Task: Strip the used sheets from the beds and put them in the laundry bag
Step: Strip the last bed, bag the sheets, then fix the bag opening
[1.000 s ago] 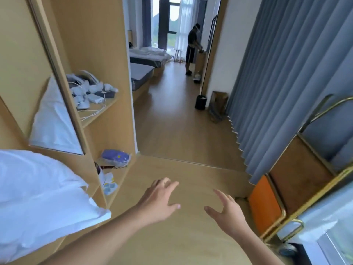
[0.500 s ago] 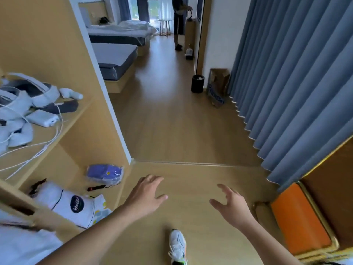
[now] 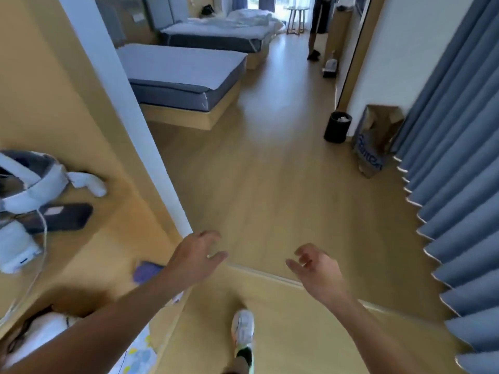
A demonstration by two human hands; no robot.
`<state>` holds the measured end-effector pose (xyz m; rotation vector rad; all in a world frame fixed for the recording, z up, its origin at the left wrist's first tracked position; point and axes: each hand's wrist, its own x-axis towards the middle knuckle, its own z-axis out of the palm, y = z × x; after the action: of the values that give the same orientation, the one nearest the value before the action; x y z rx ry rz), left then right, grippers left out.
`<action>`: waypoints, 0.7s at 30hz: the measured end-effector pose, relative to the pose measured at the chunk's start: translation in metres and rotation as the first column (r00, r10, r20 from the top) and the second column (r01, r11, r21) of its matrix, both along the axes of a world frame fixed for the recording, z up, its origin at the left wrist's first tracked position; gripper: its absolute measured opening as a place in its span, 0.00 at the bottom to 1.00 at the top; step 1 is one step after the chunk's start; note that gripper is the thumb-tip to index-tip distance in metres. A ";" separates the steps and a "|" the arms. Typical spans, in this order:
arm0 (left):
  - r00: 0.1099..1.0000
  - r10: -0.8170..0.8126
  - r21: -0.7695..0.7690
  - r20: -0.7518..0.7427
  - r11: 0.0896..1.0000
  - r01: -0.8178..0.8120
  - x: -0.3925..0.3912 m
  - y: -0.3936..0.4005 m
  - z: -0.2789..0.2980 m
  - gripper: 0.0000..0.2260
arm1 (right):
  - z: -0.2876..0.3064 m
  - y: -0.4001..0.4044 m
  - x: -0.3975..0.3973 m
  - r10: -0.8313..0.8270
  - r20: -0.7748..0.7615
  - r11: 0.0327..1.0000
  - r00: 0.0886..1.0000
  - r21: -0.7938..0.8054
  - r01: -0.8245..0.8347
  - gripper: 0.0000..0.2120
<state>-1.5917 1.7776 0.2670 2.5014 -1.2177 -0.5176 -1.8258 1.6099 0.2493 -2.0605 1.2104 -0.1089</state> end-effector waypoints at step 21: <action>0.884 -0.455 -0.031 -0.111 0.890 0.454 0.184 -0.672 -0.031 0.50 | -0.041 -0.580 0.107 -0.263 -0.322 0.960 0.910 0.008 0.280 0.40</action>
<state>-1.4073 1.1054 0.2356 2.1367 -1.7631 -0.7563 -1.7184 1.0302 0.2082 -1.8991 1.6782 0.1315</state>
